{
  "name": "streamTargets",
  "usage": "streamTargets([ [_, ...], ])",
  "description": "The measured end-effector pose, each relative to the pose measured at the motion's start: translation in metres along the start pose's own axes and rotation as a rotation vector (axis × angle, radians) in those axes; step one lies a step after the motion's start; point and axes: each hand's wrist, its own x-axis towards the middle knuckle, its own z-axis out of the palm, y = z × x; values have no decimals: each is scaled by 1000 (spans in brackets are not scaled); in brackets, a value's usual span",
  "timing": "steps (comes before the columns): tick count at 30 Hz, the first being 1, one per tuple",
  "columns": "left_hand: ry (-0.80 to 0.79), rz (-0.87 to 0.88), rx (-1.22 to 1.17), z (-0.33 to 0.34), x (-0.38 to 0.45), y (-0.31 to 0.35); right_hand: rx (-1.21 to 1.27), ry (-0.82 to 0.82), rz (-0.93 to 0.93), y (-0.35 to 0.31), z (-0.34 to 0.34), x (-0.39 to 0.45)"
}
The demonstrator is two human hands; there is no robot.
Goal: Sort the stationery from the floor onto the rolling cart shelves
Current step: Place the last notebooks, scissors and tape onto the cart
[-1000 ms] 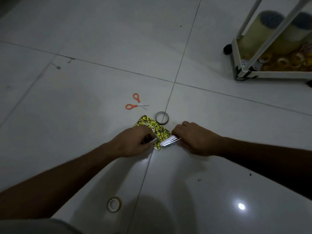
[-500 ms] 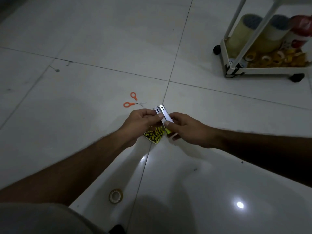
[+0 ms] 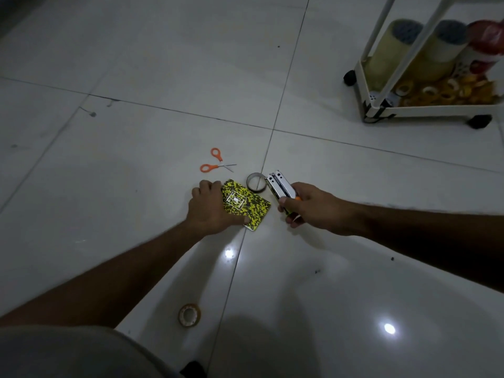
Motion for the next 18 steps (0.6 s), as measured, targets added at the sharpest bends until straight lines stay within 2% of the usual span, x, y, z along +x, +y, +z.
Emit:
streamTargets([
  [5, -15, -110, -97, 2, 15, 1, -8, -19, -11, 1, -4, -4],
  [9, -59, -119, -536, -3, 19, -6, 44, -71, -30, -8, -20, -7],
  [13, -125, -34, -866, -28, 14, 8, 200, -69, -14, -24, -37, -9],
  [18, -143, 144, -979, -67, 11, 58, 401, 101, -39, -55, -60, -20],
])
